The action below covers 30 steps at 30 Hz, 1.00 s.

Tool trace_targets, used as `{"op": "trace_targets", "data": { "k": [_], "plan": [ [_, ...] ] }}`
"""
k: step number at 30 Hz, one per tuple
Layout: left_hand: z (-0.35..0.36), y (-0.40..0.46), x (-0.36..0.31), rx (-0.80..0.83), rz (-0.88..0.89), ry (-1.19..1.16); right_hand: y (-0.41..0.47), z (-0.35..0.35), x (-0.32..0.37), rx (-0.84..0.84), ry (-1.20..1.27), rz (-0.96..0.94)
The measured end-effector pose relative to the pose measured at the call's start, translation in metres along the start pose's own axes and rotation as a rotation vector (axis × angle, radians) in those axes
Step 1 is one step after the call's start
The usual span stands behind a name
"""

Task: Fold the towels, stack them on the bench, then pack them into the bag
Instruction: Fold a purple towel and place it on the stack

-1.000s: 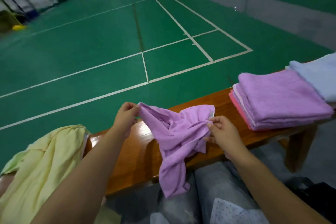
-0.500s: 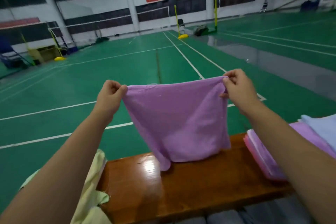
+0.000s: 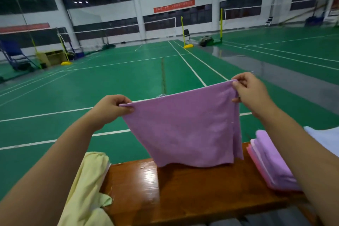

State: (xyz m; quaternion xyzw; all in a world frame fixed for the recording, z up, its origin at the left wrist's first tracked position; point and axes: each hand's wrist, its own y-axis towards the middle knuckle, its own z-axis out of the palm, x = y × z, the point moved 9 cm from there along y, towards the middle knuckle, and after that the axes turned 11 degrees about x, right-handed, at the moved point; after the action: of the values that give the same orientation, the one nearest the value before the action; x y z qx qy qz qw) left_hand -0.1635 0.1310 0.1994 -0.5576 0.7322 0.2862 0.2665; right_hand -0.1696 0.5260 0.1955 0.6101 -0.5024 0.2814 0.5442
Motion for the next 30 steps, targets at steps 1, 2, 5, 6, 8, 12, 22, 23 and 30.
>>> {"op": "trace_targets", "data": {
  "k": [1, 2, 5, 6, 8, 12, 22, 23, 30],
  "plan": [
    [0.001, 0.0, 0.0, 0.016, -0.001, 0.001, 0.0, -0.001, 0.001, 0.002, -0.016, 0.0],
    [0.003, 0.001, 0.002, 0.044, 0.003, -0.01, 0.0, -0.002, 0.0, 0.003, -0.026, 0.003],
    [0.013, -0.002, 0.008, 0.134, 0.01, -0.097, 0.0, -0.003, -0.004, 0.01, -0.04, 0.028],
    [0.016, -0.002, 0.011, 0.15, 0.007, -0.118, 0.0, -0.001, -0.007, 0.021, -0.046, 0.044],
    [0.02, -0.002, 0.018, 0.158, -0.005, -0.124, -0.002, 0.004, -0.013, 0.059, -0.043, 0.084],
    [0.022, -0.001, 0.029, 0.132, -0.045, -0.06, -0.005, 0.01, -0.019, 0.104, -0.018, 0.128],
    [0.011, -0.001, 0.033, 0.089, -0.071, -0.061, -0.003, 0.01, -0.007, 0.086, -0.109, 0.045],
    [0.011, -0.001, 0.032, 0.095, -0.063, -0.069, -0.004, 0.009, -0.007, 0.079, -0.124, 0.037],
    [0.016, -0.005, 0.035, 0.176, -0.032, -0.19, -0.009, 0.01, -0.014, 0.051, -0.074, 0.044]
  ]
}}
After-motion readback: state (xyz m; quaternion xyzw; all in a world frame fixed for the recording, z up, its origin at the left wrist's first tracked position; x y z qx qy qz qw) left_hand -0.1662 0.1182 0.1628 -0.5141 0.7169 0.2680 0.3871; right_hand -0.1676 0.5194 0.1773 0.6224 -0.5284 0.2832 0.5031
